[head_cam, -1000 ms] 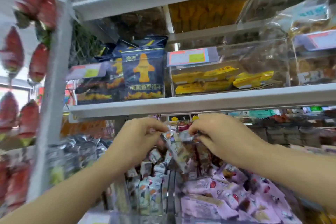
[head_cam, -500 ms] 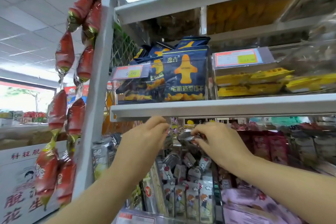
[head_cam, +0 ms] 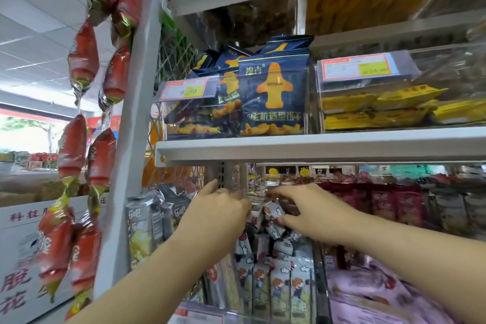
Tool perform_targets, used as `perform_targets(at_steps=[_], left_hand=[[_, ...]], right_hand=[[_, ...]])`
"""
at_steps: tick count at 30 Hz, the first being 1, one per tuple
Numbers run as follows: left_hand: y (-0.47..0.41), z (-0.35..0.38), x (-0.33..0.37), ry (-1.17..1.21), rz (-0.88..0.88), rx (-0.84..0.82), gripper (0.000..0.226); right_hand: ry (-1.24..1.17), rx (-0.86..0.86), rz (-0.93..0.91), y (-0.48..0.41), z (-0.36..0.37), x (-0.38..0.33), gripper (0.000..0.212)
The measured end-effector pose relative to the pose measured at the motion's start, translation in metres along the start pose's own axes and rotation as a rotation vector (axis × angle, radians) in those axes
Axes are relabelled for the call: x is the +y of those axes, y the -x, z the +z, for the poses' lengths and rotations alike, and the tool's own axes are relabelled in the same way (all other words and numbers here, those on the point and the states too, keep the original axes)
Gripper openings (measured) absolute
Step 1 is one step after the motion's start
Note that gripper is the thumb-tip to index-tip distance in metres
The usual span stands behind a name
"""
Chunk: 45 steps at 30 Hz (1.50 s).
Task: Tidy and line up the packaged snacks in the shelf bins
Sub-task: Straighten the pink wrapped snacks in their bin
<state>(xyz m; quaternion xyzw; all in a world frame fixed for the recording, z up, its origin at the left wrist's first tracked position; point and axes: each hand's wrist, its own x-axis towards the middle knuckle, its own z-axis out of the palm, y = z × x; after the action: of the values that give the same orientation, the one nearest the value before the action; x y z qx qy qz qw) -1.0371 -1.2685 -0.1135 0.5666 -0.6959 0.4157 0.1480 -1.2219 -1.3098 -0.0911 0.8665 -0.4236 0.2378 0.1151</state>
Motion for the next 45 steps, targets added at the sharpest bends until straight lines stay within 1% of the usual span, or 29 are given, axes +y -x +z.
perform_targets(at_steps=[2, 4, 5, 6, 7, 9, 10, 12, 15, 17, 19, 21, 22, 24, 27, 30, 34, 37, 40, 42, 44, 45], left_hand=[[0.004, -0.006, 0.003, 0.04, 0.009, 0.044, 0.021], [0.007, -0.01, 0.007, 0.066, 0.059, 0.126, 0.007], [0.008, -0.012, 0.01, 0.1, 0.067, 0.15, 0.004], [0.007, -0.014, 0.014, 0.114, 0.075, 0.162, 0.011], [0.006, -0.013, 0.019, 0.143, 0.087, 0.155, 0.013], [0.002, -0.023, 0.035, 0.161, 0.135, 0.187, 0.004], [-0.001, -0.029, 0.045, 0.2, 0.167, 0.177, 0.005], [-0.008, -0.042, 0.065, 0.288, 0.218, 0.088, 0.018], [-0.018, -0.055, 0.091, 0.536, 0.244, -0.091, 0.022], [-0.025, -0.06, 0.106, 0.708, 0.29, -0.202, 0.025], [-0.03, -0.066, 0.117, 0.791, 0.332, -0.402, 0.041], [-0.033, -0.072, 0.124, 0.742, 0.39, -0.617, 0.058], [-0.035, -0.074, 0.126, 0.698, 0.42, -0.689, 0.065], [-0.037, -0.074, 0.129, 0.649, 0.438, -0.761, 0.074], [-0.04, -0.068, 0.136, 0.574, 0.452, -0.781, 0.078], [-0.041, -0.06, 0.14, 0.544, 0.448, -0.769, 0.08], [-0.044, -0.052, 0.141, 0.6, 0.411, -0.757, 0.091], [-0.047, -0.049, 0.144, 0.61, 0.376, -0.783, 0.089], [-0.049, -0.048, 0.142, 0.716, 0.303, -0.803, 0.089], [-0.049, -0.049, 0.143, 0.736, 0.292, -0.812, 0.097], [-0.049, -0.048, 0.147, 0.655, 0.333, -0.824, 0.106], [-0.05, -0.047, 0.149, 0.607, 0.349, -0.828, 0.107]], right_hand=[[0.0, -0.019, -0.003, 0.012, -0.009, 0.006, 0.055], [0.026, -0.04, 0.012, 0.025, -0.02, 0.017, 0.051], [0.044, -0.059, 0.022, 0.033, -0.026, 0.024, 0.047], [0.061, -0.09, 0.036, 0.041, -0.032, 0.032, 0.043], [0.063, -0.123, 0.048, 0.048, -0.038, 0.039, 0.039], [0.058, -0.178, 0.07, 0.063, -0.049, 0.054, 0.036], [0.071, -0.201, 0.073, 0.071, -0.055, 0.06, 0.035], [0.11, -0.263, 0.075, 0.086, -0.066, 0.069, 0.035], [0.097, -0.381, 0.074, 0.106, -0.078, 0.082, 0.038], [0.058, -0.454, 0.076, 0.117, -0.085, 0.087, 0.042], [-0.021, -0.476, 0.054, 0.126, -0.091, 0.089, 0.046], [-0.116, -0.476, 0.034, 0.134, -0.097, 0.089, 0.047], [-0.147, -0.481, 0.022, 0.137, -0.099, 0.088, 0.049], [-0.146, -0.502, -0.001, 0.143, -0.1, 0.088, 0.053], [-0.04, -0.519, -0.005, 0.149, -0.091, 0.082, 0.058], [0.018, -0.485, 0.003, 0.148, -0.08, 0.075, 0.062], [-0.051, -0.463, 0.104, 0.144, -0.073, 0.074, 0.064], [-0.079, -0.407, 0.155, 0.142, -0.064, 0.074, 0.053], [-0.081, -0.342, 0.177, 0.139, -0.059, 0.077, 0.034], [-0.066, -0.365, 0.19, 0.137, -0.059, 0.078, 0.032], [-0.038, -0.438, 0.201, 0.134, -0.058, 0.076, 0.041], [-0.022, -0.467, 0.21, 0.133, -0.056, 0.075, 0.046]])
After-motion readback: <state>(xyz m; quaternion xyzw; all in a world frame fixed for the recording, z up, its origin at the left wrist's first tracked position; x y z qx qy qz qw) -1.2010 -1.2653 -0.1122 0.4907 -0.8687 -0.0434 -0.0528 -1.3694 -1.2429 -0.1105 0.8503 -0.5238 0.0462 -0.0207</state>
